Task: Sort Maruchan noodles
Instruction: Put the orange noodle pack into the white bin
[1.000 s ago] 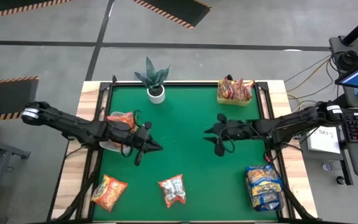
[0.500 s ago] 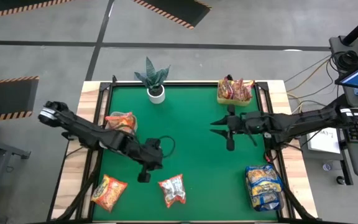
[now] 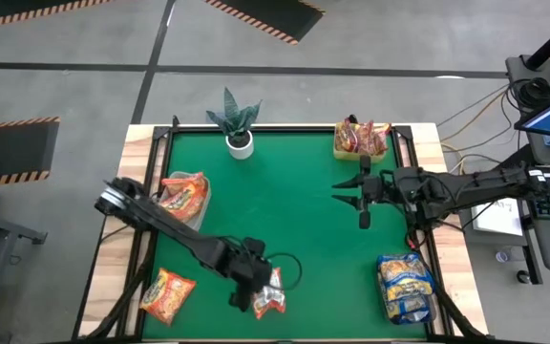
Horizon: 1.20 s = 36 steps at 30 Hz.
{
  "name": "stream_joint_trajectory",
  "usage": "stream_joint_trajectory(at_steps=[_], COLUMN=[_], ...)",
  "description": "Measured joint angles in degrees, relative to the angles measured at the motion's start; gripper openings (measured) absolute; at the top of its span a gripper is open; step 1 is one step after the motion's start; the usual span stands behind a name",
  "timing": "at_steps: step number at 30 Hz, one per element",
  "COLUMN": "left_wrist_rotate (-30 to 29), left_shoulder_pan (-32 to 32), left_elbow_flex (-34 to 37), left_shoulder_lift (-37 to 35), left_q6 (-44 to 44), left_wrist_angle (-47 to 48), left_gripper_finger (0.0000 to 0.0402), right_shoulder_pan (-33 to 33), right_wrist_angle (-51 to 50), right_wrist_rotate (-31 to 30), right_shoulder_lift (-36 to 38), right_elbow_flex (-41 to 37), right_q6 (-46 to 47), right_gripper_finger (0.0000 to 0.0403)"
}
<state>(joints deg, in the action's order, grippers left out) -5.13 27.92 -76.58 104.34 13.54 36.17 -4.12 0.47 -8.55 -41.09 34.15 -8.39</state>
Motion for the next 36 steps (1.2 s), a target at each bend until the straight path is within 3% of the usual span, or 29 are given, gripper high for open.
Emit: stream_joint_trajectory(at_steps=[8, 15, 22, 29, 36], left_wrist_rotate=[-1.58, -0.87, -0.52, -0.47, -3.15], left_shoulder_pan=[1.32, 1.75, 1.90, 1.76, 0.29], left_elbow_flex=[-11.05, -11.30, -10.04, -9.97, -9.81], left_shoulder_lift=[11.03, 11.78, 11.76, 11.64, 8.02], left_q6=[0.07, 0.72, 0.68, 0.30, 1.34], left_wrist_angle=[9.16, 9.28, 6.91, 6.87, 13.87], left_gripper_finger=[0.0215, 0.0194, 0.0132, 0.0012, 0.0000], right_shoulder_pan=[0.02, 0.02, 0.02, 0.02, 0.02], right_wrist_angle=[-0.23, 0.62, 0.77, 0.77, 0.22], right_wrist_rotate=[-0.01, -0.03, -0.03, -0.05, -0.06], right_shoulder_lift=[-0.21, -0.23, -0.23, -0.25, -0.25], right_elbow_flex=[0.00, 0.00, 0.00, 0.00, -0.05], right_q6=[-2.20, -3.18, -3.16, -3.16, -3.16], right_gripper_finger=[0.0092, 0.0089, 0.0082, 0.0082, 0.0082])
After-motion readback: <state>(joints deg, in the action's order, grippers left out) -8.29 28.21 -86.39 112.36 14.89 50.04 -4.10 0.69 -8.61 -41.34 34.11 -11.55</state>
